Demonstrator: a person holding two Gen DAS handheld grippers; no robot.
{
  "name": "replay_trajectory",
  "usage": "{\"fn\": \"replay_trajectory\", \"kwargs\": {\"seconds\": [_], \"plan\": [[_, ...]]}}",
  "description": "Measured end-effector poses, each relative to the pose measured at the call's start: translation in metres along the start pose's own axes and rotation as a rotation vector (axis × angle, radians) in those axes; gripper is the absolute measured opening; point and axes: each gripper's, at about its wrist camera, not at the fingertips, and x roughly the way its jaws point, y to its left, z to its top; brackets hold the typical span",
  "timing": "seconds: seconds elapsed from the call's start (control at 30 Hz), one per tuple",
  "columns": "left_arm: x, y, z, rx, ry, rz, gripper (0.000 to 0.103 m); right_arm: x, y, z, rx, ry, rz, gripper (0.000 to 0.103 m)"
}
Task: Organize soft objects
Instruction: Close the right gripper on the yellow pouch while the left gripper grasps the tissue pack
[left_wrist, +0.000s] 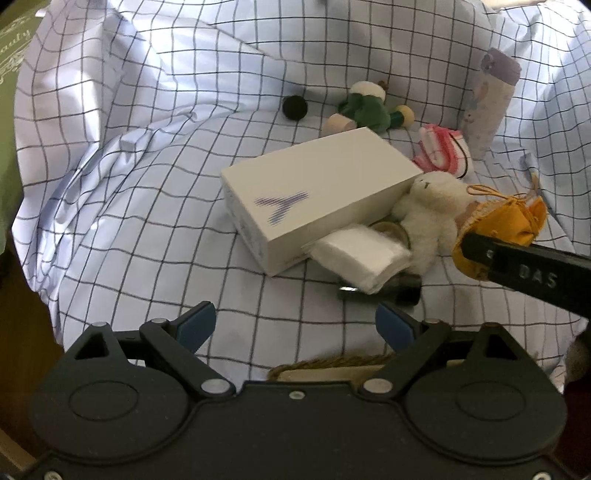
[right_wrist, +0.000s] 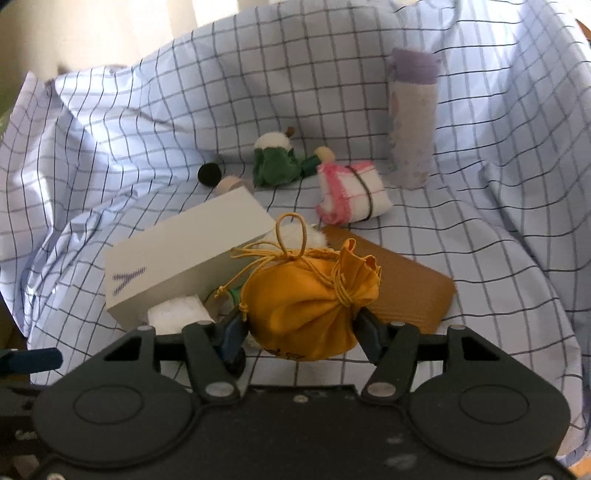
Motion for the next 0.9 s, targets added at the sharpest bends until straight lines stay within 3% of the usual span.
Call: {"fn": "replay_trajectory", "kwargs": {"seconds": [0.47,0.73,0.9], "plan": [[0.022,-0.032,0.028,-0.021,0.036,-0.059,0.090,-0.034,-0.025,-0.017,0.037,-0.039,-0.035,0.062],[0.042,-0.033,0.037,-0.082,0.067,-0.019,0.090,-0.035,-0.028,-0.022,0.044,-0.037,-0.026,0.062],[0.051,-0.035,0.039,-0.092,0.096,-0.032,0.076,-0.032,-0.029,-0.025,0.046,-0.026,-0.024,0.062]]}}
